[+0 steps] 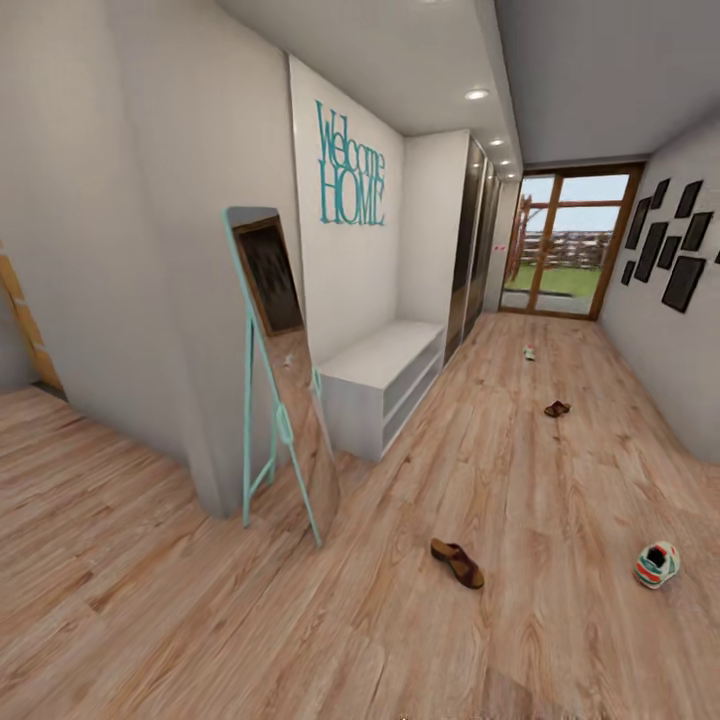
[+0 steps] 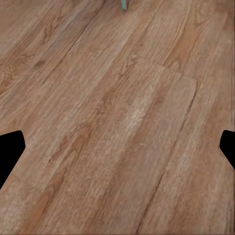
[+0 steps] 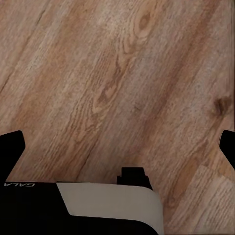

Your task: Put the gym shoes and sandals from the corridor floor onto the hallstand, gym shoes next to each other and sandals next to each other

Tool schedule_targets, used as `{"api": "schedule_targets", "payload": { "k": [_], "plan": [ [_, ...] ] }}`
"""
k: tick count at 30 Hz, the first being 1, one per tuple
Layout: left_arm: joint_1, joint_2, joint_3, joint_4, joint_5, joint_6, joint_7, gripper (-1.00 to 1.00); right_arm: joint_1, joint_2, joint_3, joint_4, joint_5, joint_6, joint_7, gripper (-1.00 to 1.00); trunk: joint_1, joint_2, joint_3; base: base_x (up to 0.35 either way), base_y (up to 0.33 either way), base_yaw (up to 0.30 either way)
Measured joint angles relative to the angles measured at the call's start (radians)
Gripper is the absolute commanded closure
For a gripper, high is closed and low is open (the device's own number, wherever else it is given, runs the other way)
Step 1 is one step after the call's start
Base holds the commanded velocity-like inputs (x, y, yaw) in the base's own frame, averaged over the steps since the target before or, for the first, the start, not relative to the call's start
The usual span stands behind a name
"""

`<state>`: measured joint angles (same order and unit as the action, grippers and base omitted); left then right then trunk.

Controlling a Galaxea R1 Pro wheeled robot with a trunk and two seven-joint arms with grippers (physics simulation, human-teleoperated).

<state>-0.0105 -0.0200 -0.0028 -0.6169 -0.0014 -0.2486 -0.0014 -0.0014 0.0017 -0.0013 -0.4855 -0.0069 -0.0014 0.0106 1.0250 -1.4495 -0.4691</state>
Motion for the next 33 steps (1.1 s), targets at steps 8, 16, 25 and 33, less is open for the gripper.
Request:
{"api": "schedule_targets", "payload": {
  "k": [8,16,25,33],
  "plan": [
    [0.0,0.0,0.0,0.0,0.001,0.0,0.0,-1.0,0.0,0.0,0.0,0.0,0.0,0.0,0.0,-1.0,0.0,0.0,0.0,0.0,0.0,-0.299],
    [0.0,0.0,0.001,0.0,0.001,0.0,0.0,-1.0,0.0,0.0,0.0,0.0,0.0,0.0,-0.001,-1.0,0.0,0.0,0.0,0.006,0.0,-0.3],
    [0.0,0.0,0.001,0.0,0.001,0.0,0.0,-1.0,0.0,0.0,0.0,0.0,0.0,0.0,-0.001,-1.0,-0.001,0.0,0.0,0.228,0.0,-0.182],
    [0.0,0.0,0.001,0.0,0.001,0.0,0.0,-1.0,0.0,0.001,-0.001,0.0,0.0,0.0,-0.001,-1.0,-0.001,0.0,0.0,0.337,0.0,-0.004]
  ]
}}
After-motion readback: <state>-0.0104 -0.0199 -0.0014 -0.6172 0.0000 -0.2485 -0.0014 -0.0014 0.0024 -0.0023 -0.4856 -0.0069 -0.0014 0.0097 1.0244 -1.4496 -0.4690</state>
